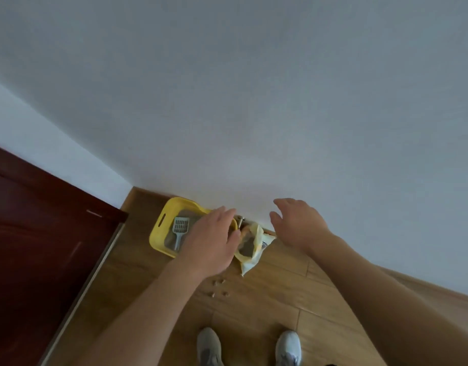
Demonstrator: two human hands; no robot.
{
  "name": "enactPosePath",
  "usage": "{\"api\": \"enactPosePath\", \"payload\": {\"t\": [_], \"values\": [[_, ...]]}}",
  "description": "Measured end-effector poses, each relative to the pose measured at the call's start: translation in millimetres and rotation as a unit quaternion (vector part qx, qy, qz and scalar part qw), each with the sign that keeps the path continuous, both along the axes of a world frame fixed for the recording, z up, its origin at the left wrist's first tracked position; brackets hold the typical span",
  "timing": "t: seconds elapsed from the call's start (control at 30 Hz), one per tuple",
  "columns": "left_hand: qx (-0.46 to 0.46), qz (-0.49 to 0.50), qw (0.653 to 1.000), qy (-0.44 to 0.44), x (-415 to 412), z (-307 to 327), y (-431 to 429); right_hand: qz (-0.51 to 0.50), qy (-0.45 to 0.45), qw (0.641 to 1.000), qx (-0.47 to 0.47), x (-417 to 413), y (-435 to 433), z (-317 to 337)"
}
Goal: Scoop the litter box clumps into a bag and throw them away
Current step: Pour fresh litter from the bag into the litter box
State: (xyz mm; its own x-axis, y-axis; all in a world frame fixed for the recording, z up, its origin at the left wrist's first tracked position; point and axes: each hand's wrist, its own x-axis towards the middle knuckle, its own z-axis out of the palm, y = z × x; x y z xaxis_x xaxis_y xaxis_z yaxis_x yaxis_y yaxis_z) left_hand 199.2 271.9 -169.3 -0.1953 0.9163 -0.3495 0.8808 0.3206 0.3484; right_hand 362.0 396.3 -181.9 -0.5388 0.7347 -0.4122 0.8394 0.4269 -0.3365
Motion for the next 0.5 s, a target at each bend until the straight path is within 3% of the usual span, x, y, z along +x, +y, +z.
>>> {"api": "enactPosePath", "payload": {"t": [0.5], "values": [[-0.016,-0.008,0.999,-0.029,3.1,-443.7,20.5,0.046,-0.018,0.998,0.037,0.4,16.1,-436.2]]}}
